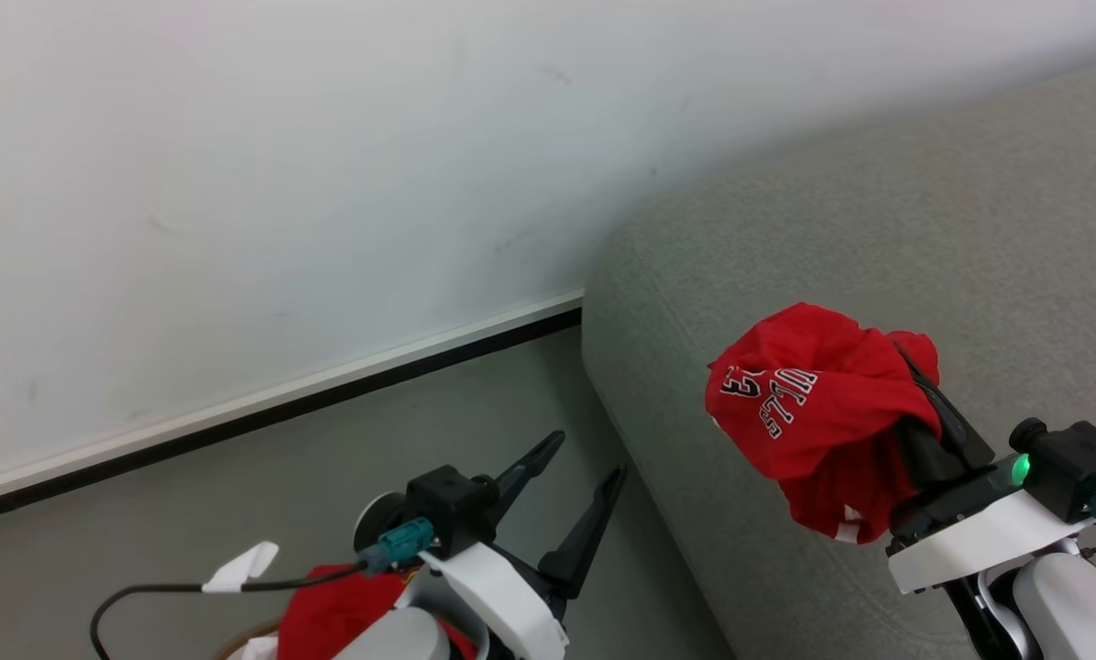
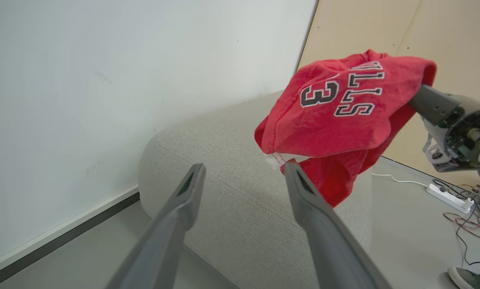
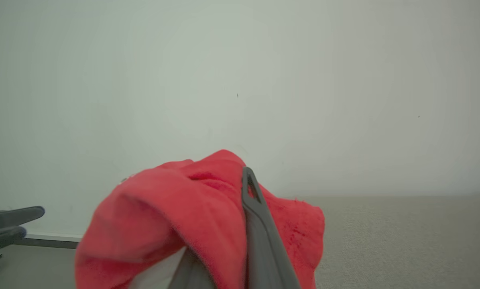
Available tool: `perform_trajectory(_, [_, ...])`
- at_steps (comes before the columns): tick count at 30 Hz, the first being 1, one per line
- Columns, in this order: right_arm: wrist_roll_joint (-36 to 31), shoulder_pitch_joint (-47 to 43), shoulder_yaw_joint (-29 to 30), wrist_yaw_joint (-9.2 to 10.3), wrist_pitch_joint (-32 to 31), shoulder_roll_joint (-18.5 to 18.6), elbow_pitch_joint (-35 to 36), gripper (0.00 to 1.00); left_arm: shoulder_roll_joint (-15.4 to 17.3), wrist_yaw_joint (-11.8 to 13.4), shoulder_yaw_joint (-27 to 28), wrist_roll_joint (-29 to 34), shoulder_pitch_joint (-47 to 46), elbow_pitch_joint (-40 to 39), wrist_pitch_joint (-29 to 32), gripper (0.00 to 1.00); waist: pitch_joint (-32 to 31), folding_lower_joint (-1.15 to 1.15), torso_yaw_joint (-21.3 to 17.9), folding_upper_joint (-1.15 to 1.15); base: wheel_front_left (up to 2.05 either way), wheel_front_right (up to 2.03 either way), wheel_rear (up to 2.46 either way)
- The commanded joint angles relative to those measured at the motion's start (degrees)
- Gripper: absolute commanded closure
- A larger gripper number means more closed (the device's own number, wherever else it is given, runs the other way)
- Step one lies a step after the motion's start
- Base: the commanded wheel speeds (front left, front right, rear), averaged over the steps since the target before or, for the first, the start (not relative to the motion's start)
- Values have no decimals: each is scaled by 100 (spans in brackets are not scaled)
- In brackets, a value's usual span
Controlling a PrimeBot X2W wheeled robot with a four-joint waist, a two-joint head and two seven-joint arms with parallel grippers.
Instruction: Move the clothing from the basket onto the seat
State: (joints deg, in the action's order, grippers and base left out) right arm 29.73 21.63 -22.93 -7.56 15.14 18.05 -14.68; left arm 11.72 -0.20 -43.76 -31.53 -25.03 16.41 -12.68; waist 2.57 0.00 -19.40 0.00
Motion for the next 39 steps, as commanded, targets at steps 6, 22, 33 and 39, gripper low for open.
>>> perform_trajectory(6, [-86,-104,147,14,-1,-37,109,100,40,-48,-28,137,-133,139,-102,0,147,0,-352,0,0,0,0])
perform_trajectory(22, [-186,389,497,14,-1,56,140,100,150,8,-105,420,-509,142,-81,0,770,0,-362,0,0,0,0])
perform_trajectory(33, [-217,1549,1327,14,-2,633,-6,100,436,-15,-89,678,-1188,-338,238,0,2205,0,119,0,0,0,0])
perform_trajectory(39, [-145,2188,1783,14,-2,902,-448,100,597,5,-75,819,-1508,-621,423,0,2869,0,347,0,0,0,0])
